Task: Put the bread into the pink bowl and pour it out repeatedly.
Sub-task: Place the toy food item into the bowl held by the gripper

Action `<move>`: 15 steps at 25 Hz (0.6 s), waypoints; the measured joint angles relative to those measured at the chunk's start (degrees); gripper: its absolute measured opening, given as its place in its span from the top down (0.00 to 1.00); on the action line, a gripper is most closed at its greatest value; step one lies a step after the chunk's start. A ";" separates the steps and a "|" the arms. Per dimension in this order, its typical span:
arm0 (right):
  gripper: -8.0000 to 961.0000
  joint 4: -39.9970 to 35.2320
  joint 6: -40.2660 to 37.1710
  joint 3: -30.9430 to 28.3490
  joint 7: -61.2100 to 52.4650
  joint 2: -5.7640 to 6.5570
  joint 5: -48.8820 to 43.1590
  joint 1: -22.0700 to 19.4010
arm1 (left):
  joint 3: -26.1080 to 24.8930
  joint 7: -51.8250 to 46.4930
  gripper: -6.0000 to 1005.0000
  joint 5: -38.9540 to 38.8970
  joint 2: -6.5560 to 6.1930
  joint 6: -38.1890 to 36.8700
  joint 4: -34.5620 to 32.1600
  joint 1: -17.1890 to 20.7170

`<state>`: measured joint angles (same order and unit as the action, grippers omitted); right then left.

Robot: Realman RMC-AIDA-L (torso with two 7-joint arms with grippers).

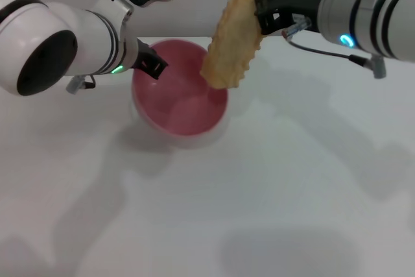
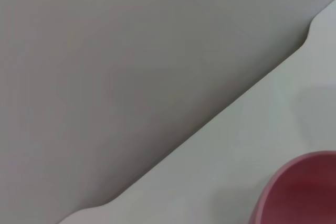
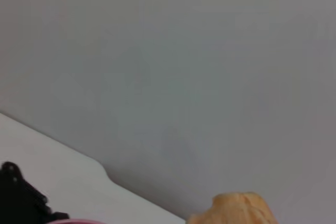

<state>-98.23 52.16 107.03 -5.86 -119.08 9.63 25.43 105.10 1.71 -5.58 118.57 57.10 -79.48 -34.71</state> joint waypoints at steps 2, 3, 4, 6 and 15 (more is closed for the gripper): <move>0.92 1.39 -1.23 0.72 -0.08 -0.01 0.37 0.29 | 0.00 -0.01 0.95 -0.30 0.00 -0.13 -0.11 -0.05; 0.92 2.27 -2.17 1.25 -0.21 0.00 0.49 0.49 | 0.08 -0.02 0.95 -1.16 0.00 -0.60 -0.35 -0.36; 0.92 3.24 -3.09 1.88 -0.33 -0.02 0.58 0.66 | 0.13 -0.02 0.95 -1.41 0.00 -0.77 -0.39 -0.53; 0.92 4.82 -4.75 2.92 -0.43 -0.02 0.61 0.94 | 0.31 -0.01 0.95 -1.95 0.03 -0.97 -0.48 -0.84; 0.77 9.58 -10.61 5.00 -0.57 -0.10 2.01 1.80 | 0.82 0.58 0.95 -3.75 0.04 -2.53 -0.29 -1.40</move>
<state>-88.65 41.54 112.03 -6.43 -119.18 11.64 27.24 105.92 2.29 -9.33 118.61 54.57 -79.77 -36.10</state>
